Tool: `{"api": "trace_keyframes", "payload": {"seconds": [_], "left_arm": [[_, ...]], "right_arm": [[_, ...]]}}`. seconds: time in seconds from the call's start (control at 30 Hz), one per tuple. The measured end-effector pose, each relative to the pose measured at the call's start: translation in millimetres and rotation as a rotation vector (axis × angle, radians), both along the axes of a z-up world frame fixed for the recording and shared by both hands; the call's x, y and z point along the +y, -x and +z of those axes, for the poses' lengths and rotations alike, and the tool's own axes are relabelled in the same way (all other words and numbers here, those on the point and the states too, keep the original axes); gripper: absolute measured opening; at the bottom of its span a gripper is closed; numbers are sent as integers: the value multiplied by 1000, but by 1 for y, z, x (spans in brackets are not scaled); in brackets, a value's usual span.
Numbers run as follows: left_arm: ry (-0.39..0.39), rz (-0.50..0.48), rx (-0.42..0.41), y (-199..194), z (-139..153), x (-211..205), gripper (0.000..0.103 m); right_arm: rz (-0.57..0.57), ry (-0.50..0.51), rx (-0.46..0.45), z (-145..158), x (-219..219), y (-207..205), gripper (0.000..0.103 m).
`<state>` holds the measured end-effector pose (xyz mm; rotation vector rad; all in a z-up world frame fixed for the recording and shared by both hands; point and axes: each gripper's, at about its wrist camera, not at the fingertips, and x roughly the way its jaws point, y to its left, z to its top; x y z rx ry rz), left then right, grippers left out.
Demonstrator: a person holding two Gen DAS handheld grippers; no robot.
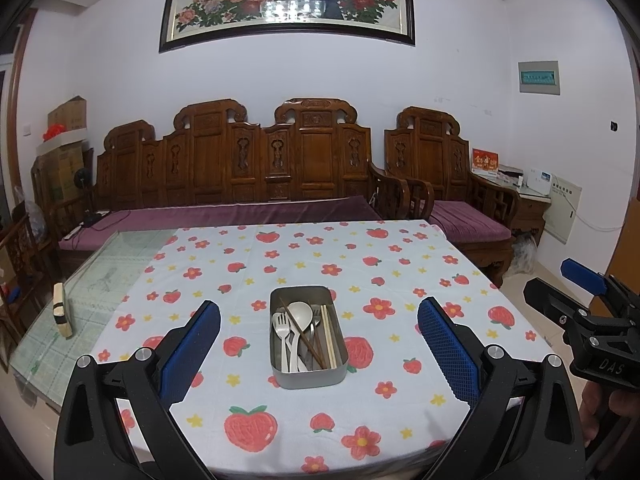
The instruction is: Organize utensils
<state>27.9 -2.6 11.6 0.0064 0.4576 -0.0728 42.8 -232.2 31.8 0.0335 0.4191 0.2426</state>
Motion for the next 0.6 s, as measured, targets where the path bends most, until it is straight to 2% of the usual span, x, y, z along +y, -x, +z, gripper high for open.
{"api": "trace_keyframes", "payload": {"seconds": [0.6], "left_arm": [[-5,6,-4,-2,6,-1,95]], "right_arm": [[-1,1,-1,0,0,0,100]]}}
